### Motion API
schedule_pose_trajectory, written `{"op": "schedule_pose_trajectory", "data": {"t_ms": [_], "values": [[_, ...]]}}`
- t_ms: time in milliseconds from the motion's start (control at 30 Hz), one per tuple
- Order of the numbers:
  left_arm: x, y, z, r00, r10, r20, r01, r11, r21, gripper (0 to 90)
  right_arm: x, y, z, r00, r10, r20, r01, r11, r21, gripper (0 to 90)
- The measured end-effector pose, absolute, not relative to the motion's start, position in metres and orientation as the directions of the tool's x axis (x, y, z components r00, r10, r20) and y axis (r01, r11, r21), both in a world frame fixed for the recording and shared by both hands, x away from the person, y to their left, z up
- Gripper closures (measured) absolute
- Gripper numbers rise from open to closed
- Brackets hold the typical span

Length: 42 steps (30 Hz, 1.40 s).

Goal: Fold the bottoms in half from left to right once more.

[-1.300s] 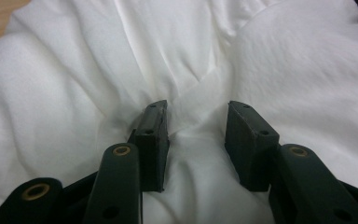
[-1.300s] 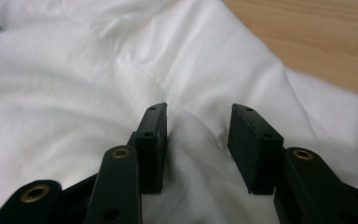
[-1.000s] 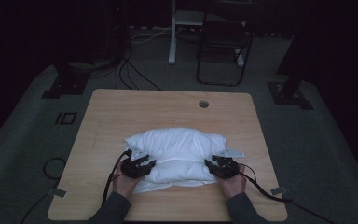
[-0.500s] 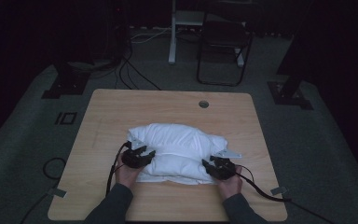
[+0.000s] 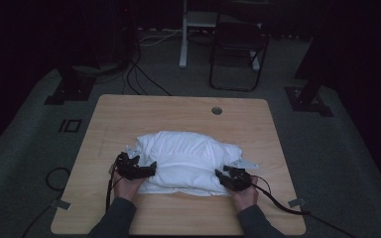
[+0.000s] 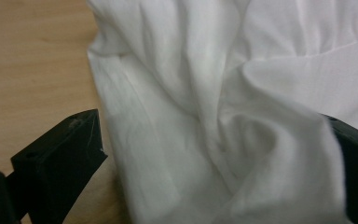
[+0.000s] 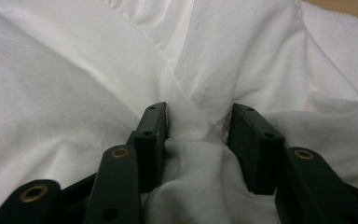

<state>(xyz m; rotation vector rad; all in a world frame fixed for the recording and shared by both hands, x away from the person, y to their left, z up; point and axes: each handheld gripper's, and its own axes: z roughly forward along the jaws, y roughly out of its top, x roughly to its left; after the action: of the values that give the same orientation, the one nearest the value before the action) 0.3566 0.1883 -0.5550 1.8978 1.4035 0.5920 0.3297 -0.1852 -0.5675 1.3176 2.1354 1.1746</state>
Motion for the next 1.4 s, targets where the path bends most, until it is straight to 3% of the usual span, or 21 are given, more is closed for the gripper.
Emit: {"op": "schedule_pose_trajectory", "data": {"t_ms": [133,433,500,533,567,633,667,767,833,1033,1233,1400], "values": [[0.363,0.192,-0.563,0.309,0.945,-0.107,0.669,-0.136,0.731,0.0,0.330,-0.185,-0.568,-0.499,0.860,0.110,0.551,0.217,0.805,56.1],[0.364,0.191,-0.564,0.334,0.936,-0.110,0.654,-0.146,0.742,1.3,0.329,-0.185,-0.568,-0.496,0.861,0.113,0.552,0.212,0.806,56.0],[0.362,0.189,-0.563,0.346,0.930,-0.122,0.647,-0.143,0.749,13.9,0.329,-0.185,-0.568,-0.496,0.861,0.114,0.552,0.211,0.807,56.0],[0.361,0.187,-0.562,0.359,0.924,-0.132,0.647,-0.144,0.749,13.9,0.329,-0.185,-0.568,-0.496,0.861,0.114,0.552,0.211,0.807,56.0],[0.361,0.186,-0.561,0.365,0.921,-0.138,0.647,-0.144,0.749,20.5,0.329,-0.185,-0.568,-0.496,0.861,0.116,0.553,0.210,0.806,56.0],[0.360,0.186,-0.561,0.396,0.901,-0.178,0.648,-0.137,0.749,43.0,0.329,-0.185,-0.568,-0.496,0.860,0.117,0.554,0.210,0.806,55.8],[0.360,0.186,-0.561,0.406,0.892,-0.199,0.653,-0.131,0.746,43.0,0.329,-0.185,-0.567,-0.497,0.860,0.117,0.553,0.210,0.806,55.7],[0.359,0.185,-0.560,0.420,0.879,-0.226,0.661,-0.125,0.739,62.2,0.330,-0.186,-0.566,-0.505,0.854,0.125,0.556,0.211,0.804,54.0],[0.358,0.185,-0.556,0.427,0.878,-0.218,0.649,-0.129,0.750,70.1,0.331,-0.188,-0.563,-0.523,0.841,0.136,0.555,0.216,0.803,50.9],[0.356,0.189,-0.528,0.453,0.877,-0.163,0.585,-0.153,0.797,77.3,0.332,-0.189,-0.528,-0.554,0.826,0.105,0.484,0.217,0.848,44.7],[0.357,0.187,-0.509,0.467,0.873,-0.138,0.556,-0.168,0.814,78.8,0.341,-0.158,-0.494,-0.617,0.784,0.072,0.412,0.245,0.878,42.8],[0.356,0.186,-0.494,0.489,0.861,-0.140,0.528,-0.165,0.833,79.4,0.358,-0.119,-0.519,-0.667,0.745,0.001,0.462,0.413,0.785,43.6]]}}
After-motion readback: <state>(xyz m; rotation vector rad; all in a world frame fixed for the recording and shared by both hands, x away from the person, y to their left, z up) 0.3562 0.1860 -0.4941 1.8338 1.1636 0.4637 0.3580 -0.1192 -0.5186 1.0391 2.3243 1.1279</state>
